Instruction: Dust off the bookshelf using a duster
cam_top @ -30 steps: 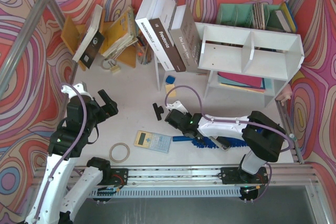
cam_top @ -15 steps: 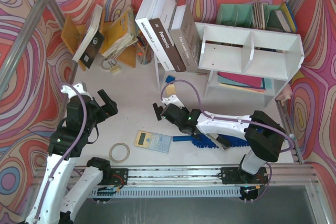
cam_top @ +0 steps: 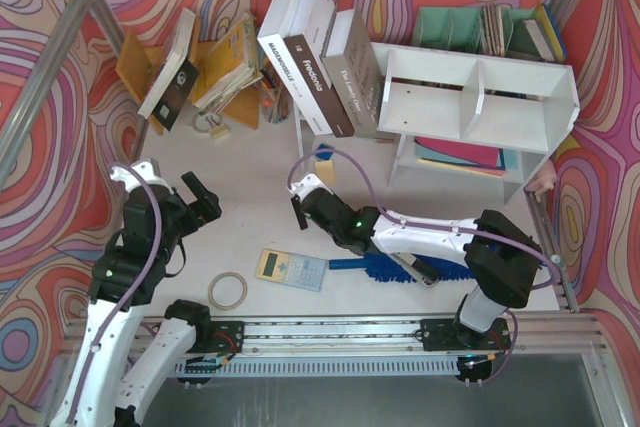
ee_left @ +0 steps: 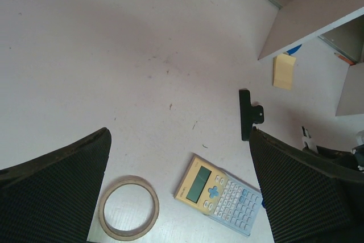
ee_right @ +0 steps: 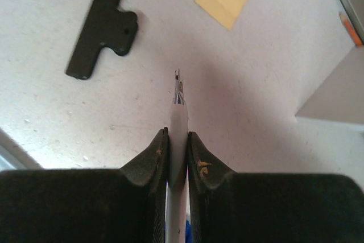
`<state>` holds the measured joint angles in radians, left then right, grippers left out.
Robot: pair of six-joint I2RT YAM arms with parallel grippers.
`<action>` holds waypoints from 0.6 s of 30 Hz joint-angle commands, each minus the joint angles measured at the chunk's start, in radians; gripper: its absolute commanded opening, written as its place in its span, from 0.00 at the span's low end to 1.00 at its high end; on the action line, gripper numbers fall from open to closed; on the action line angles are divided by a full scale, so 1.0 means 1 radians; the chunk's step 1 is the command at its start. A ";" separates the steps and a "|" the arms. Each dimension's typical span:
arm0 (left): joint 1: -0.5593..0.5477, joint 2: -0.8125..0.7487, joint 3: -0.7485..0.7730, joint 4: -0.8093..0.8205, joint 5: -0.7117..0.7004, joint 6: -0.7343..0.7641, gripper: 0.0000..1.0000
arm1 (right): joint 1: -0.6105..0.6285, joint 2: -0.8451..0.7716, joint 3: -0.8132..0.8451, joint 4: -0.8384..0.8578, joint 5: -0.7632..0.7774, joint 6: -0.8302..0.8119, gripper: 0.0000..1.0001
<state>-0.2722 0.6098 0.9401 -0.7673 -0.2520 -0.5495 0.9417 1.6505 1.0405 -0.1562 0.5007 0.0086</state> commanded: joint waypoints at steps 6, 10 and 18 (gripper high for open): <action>0.011 -0.022 -0.023 0.014 -0.027 -0.006 0.98 | 0.007 0.050 -0.007 0.227 -0.116 -0.192 0.24; 0.014 -0.024 -0.023 0.016 -0.029 -0.007 0.99 | 0.008 0.078 0.000 0.246 -0.123 -0.192 0.24; 0.028 -0.034 -0.028 0.022 -0.021 -0.007 0.98 | 0.007 0.113 -0.009 0.286 -0.150 -0.191 0.25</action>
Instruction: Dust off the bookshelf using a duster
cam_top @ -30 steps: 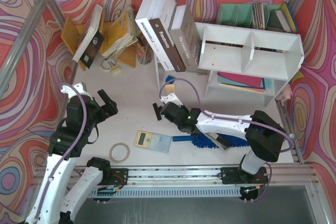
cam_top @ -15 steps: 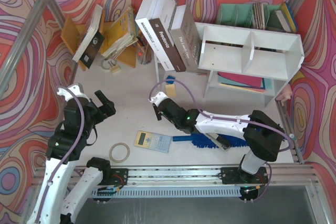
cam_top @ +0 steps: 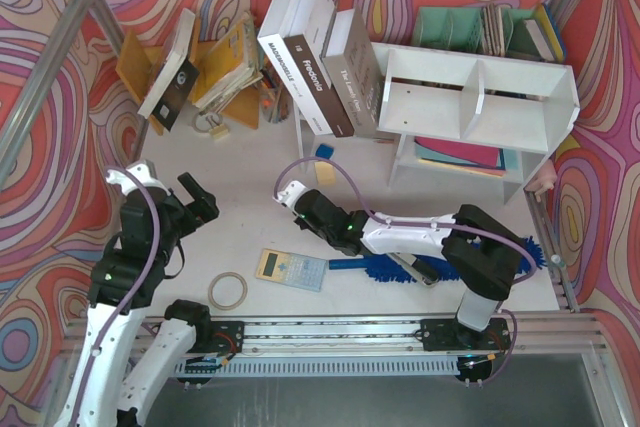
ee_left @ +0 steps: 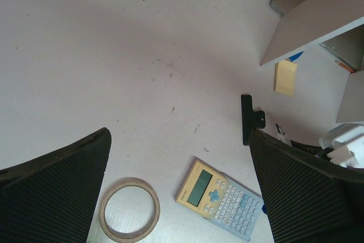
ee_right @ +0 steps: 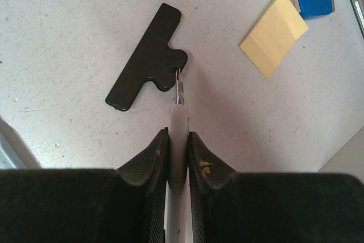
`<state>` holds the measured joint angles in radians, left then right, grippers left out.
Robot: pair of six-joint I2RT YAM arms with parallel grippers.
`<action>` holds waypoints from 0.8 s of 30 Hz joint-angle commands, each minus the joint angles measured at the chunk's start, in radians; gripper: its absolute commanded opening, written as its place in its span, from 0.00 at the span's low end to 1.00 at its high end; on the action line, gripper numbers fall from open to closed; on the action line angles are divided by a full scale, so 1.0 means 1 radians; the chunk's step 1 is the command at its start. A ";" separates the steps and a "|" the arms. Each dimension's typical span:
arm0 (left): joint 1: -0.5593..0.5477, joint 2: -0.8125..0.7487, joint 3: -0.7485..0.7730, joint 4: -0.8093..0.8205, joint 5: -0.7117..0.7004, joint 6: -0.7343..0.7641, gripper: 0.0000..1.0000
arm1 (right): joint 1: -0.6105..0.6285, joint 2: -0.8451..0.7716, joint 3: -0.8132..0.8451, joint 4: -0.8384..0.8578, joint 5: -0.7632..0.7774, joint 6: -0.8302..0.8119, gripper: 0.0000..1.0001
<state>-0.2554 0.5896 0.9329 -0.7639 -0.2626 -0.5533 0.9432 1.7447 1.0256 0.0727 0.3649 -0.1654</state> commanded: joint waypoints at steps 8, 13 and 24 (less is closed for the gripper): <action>0.024 -0.017 -0.023 0.021 0.005 -0.005 0.98 | 0.005 0.071 -0.006 0.074 -0.024 -0.016 0.29; 0.024 -0.016 -0.026 0.026 0.014 -0.002 0.99 | 0.005 0.074 -0.018 0.082 -0.021 -0.007 0.39; 0.025 -0.022 -0.028 0.027 0.016 -0.002 0.99 | 0.005 -0.066 -0.007 -0.034 0.026 0.053 0.54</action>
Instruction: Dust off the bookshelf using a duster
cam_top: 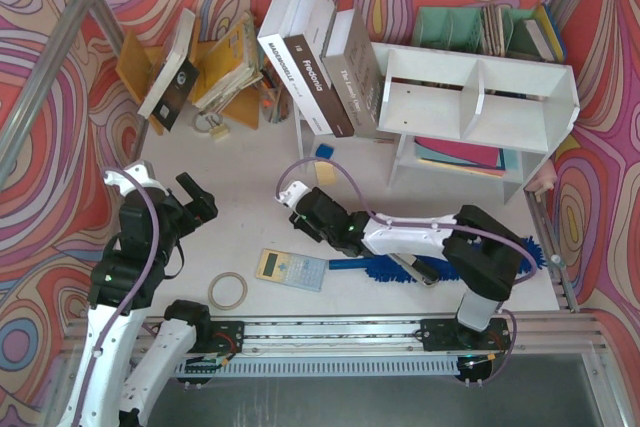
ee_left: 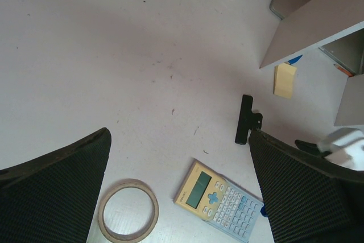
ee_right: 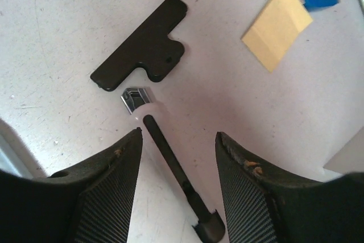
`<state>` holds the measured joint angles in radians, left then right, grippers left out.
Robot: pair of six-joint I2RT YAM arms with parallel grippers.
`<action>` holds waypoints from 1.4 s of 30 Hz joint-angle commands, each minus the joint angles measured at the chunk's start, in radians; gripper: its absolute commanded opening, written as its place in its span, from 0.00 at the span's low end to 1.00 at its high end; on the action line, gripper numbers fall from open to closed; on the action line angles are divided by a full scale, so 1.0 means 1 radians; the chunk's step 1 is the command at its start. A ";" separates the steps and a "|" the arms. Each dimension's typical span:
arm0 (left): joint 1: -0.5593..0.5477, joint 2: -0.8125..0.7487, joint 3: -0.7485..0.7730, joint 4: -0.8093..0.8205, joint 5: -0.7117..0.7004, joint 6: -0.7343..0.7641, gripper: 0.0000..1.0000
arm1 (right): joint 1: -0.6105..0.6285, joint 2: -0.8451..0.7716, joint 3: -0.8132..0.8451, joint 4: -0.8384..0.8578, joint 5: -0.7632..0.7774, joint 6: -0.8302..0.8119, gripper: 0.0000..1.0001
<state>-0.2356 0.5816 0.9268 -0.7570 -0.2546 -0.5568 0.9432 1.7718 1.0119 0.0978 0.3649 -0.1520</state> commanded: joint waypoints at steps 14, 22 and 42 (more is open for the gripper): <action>0.008 -0.012 -0.027 0.031 0.024 0.005 0.98 | 0.005 -0.461 -0.091 -0.563 0.114 0.361 0.64; 0.012 -0.006 -0.028 0.036 0.036 0.005 0.99 | 0.003 -0.473 -0.016 -0.843 0.102 0.561 0.69; 0.013 -0.006 -0.030 0.036 0.039 0.006 0.99 | -0.165 -0.429 -0.085 -0.810 -0.041 0.501 0.71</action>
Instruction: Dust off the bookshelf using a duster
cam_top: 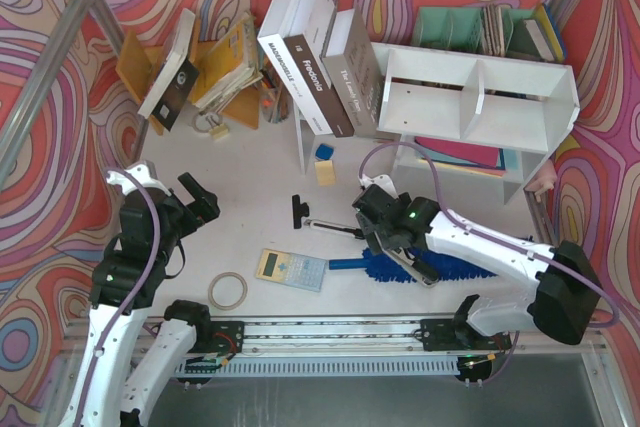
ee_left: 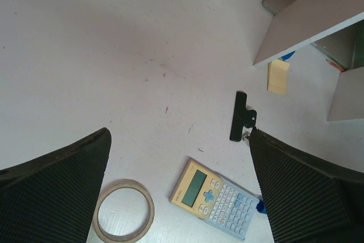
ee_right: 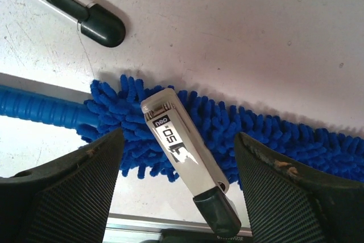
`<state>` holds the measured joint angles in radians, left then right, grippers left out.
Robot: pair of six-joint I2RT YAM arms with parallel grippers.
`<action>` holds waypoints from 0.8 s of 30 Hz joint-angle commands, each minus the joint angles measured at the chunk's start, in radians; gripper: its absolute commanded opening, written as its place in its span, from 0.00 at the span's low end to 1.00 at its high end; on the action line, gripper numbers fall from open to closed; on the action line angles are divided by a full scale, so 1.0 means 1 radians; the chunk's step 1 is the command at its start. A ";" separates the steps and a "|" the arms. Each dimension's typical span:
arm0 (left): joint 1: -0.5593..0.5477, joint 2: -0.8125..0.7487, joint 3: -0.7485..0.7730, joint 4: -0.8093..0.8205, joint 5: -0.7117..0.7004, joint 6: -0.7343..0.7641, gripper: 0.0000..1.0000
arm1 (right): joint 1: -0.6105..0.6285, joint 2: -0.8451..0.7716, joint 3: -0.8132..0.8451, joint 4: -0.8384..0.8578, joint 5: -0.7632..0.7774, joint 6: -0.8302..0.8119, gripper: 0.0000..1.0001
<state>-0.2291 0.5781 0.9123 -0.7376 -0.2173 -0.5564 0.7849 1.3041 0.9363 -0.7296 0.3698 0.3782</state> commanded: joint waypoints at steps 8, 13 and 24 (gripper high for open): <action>0.007 0.002 -0.015 0.017 0.001 0.009 0.98 | -0.013 0.061 -0.011 0.025 -0.057 -0.033 0.70; 0.007 0.000 -0.015 0.017 -0.001 0.009 0.98 | -0.020 0.105 0.000 0.017 -0.070 -0.035 0.70; 0.007 -0.003 -0.015 0.015 -0.003 0.009 0.99 | -0.035 0.158 0.012 0.007 -0.080 -0.037 0.63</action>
<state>-0.2291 0.5781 0.9123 -0.7376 -0.2173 -0.5564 0.7578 1.4391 0.9283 -0.7139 0.2874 0.3477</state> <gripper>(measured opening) 0.984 0.646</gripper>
